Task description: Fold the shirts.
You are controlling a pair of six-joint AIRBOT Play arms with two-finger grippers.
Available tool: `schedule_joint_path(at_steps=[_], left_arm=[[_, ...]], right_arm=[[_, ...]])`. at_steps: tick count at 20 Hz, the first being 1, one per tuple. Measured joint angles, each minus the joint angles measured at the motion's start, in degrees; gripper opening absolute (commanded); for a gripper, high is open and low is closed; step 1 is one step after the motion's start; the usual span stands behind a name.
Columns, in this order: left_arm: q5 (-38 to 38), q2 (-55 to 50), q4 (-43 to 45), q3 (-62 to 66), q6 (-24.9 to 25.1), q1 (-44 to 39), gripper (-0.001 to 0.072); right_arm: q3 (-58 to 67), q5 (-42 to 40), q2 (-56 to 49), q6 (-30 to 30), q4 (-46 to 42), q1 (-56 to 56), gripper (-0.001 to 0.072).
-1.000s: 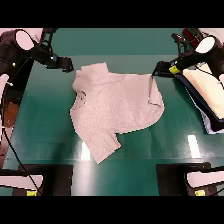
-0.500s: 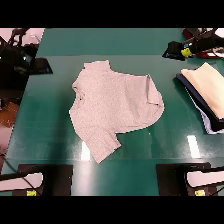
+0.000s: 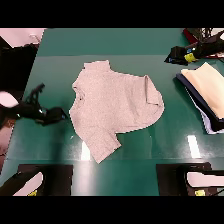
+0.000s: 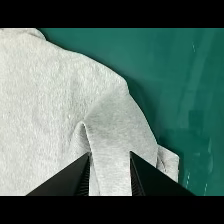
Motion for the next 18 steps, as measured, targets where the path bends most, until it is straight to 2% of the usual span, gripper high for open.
schedule_joint_path(at_steps=[4, 10, 14, 17, 18], left_arm=[[4.33, 1.51, -4.63, -7.82, 1.55, 0.04, 0.0613], [8.63, 1.99, -8.37, -12.48, 2.82, -0.17, 0.0613], [12.85, 1.9, -10.34, -13.2, 3.15, -5.75, 0.0612], [16.61, 1.86, -10.84, -13.38, 1.44, -10.19, 0.0608], [17.44, 1.86, -10.88, -13.4, 0.85, -11.04, 0.0366]], right_arm=[[-1.22, 0.33, 0.24, -0.04, 0.09, 0.07, 0.0278], [-1.62, 0.59, 0.28, -0.09, 0.11, 0.07, 0.0278], [-1.64, 0.87, 0.31, -0.09, 0.11, 0.07, 0.0278], [-1.64, 2.08, 0.31, -0.09, 0.13, 0.07, 0.0278], [-1.64, 2.58, 0.31, -0.09, 0.13, 0.07, 0.0278]])
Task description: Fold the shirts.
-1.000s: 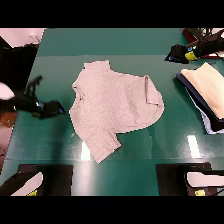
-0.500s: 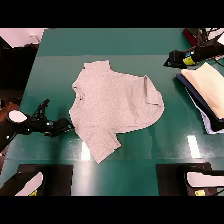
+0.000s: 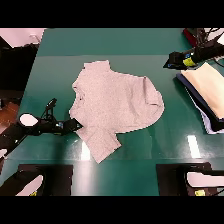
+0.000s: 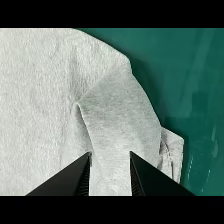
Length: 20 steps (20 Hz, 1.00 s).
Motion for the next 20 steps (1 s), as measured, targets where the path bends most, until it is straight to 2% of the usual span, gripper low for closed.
schedule_joint_path(at_steps=[1, 2, 6, 11, 15, 20], left_arm=[[0.66, -0.07, 0.24, -0.04, -0.52, -0.59, 0.0101], [1.03, -0.07, 0.2, -0.07, -0.72, -0.98, 0.0024], [1.49, -0.07, 1.03, 2.05, -1.16, -1.79, 0.0023], [-3.98, 0.22, 10.29, 14.05, -1.36, -2.05, 0.0023], [-6.58, 0.59, 14.91, 23.1, -1.44, -2.08, 0.0023], [-7.82, 0.68, 16.68, 27.1, -1.46, -2.08, 0.0023]], right_arm=[[0.0, 0.59, 0.0, 0.0, -0.02, -0.02, 0.0278], [0.0, 1.18, 0.0, 0.0, -0.02, -0.09, 0.0278], [-0.31, 5.38, 0.02, -0.07, -0.2, -1.73, 0.0278], [-10.93, 9.29, 3.02, -0.92, -0.5, -6.01, 0.0278], [-27.39, 5.62, 7.45, -1.9, -0.11, -8.15, 0.0278], [-42.25, -3.28, 10.19, -3.85, 5.42, -8.87, 0.0278]])
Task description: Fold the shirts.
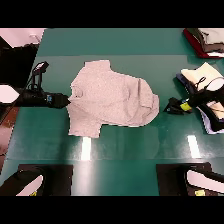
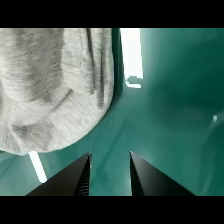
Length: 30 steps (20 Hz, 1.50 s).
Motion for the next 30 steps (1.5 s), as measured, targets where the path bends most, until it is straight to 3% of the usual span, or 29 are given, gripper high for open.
schedule_joint_path(at_steps=[10, 12, 13, 15, 25, 26, 27, 28, 30], left_arm=[[-1.44, 0.0, 0.33, 0.96, 0.0, 0.0, 0.0023], [-1.84, 0.0, 0.33, 0.96, 0.0, 0.0, 0.0023], [-2.08, 0.0, 0.33, 0.96, 0.0, 0.0, 0.0023], [-2.67, 0.0, 0.46, 1.18, 0.0, 0.0, 0.0023], [-9.03, -0.11, 14.36, 16.15, -0.07, -0.02, 0.0023], [-9.97, -0.24, 15.15, 16.65, -0.07, -0.04, 0.0023], [-10.73, -0.31, 15.61, 17.0, -0.09, -0.04, 0.0023], [-11.52, -0.37, 16.06, 17.29, -0.09, -0.02, 0.0023], [-13.16, -0.46, 16.59, 17.59, -0.09, -0.02, 0.0023]], right_arm=[[-6.75, -12.22, -0.83, -1.55, 7.39, 3.06, 0.0274], [-6.88, -13.86, -1.75, -1.62, 7.63, 4.81, 0.0069], [-6.95, -14.4, -2.01, -1.62, 7.56, 5.29, 0.0014], [-6.95, -14.84, -1.77, -1.62, 6.43, 5.86, 0.0013], [-8.48, 0.96, 20.98, 1.51, -1.68, 3.72, 0.0015], [-9.18, 2.01, 23.06, 2.12, -1.95, 4.33, 0.0046], [-10.05, 2.64, 25.05, 2.45, -2.03, 5.2, 0.0297], [-10.84, 3.17, 26.69, 2.56, -2.32, 6.05, 0.0466], [-12.2, 3.89, 29.4, 2.93, -2.34, 7.48, 0.0462]])
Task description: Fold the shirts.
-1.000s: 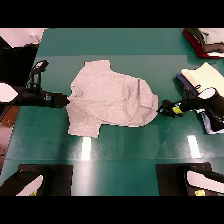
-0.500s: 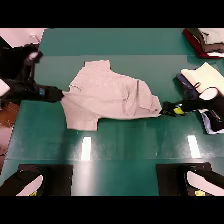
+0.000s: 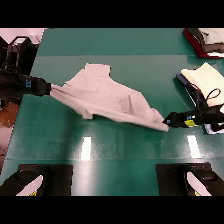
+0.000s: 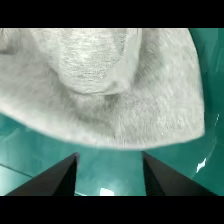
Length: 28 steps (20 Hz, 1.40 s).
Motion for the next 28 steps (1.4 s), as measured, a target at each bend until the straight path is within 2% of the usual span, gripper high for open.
schedule_joint_path(at_steps=[2, 4, 7, 10, 15, 20, 21, 22, 23, 28], left_arm=[[-1.33, -0.04, 0.07, 0.15, 0.02, 0.0, 0.0023], [-2.14, -0.04, 0.31, 0.24, 0.02, 0.0, 0.0023], [-2.95, -0.07, 0.13, 0.28, 0.02, 0.0, 0.0023], [-3.48, -0.07, -0.07, 0.28, 0.04, 0.0, 0.0024], [-3.87, -0.07, -0.35, 0.28, 0.04, 0.0, 0.0023], [-4.07, -0.04, -0.44, 0.28, 0.09, 0.0, 0.0023], [-4.11, -0.07, -0.46, 0.28, 0.09, 0.0, 0.0023], [-4.15, -0.07, -0.46, 0.28, 0.09, 0.0, 0.0023], [-4.2, -0.07, -0.46, 0.28, 0.11, 0.0, 0.0023], [-2.99, -0.02, -1.14, 0.92, 0.15, 0.0, 0.0022]], right_arm=[[-0.98, 0.28, 1.88, 0.39, -0.17, 0.13, 0.0442], [-2.03, 0.96, 2.16, 0.44, -0.2, -1.4, 0.0373], [-4.33, 2.05, -1.14, -0.68, 0.04, -4.57, 0.0372], [-6.99, 2.4, -6.67, -3.06, 2.69, -6.32, 0.0308], [-9.81, -1.31, -15.02, -5.07, 5.66, -5.66, 0.0302], [-10.38, -4.0, -18.71, -5.6, 7.04, -2.38, 0.0301], [-10.43, -4.44, -18.82, -5.62, 7.17, -2.03, 0.0272], [-10.49, -5.2, -18.82, -5.68, 7.17, -1.79, 0.0102], [-10.54, -6.21, -18.67, -5.7, 6.62, -1.62, 0.0014], [-9.33, -8.35, -13.99, -5.77, 6.97, -1.27, 0.0012]])
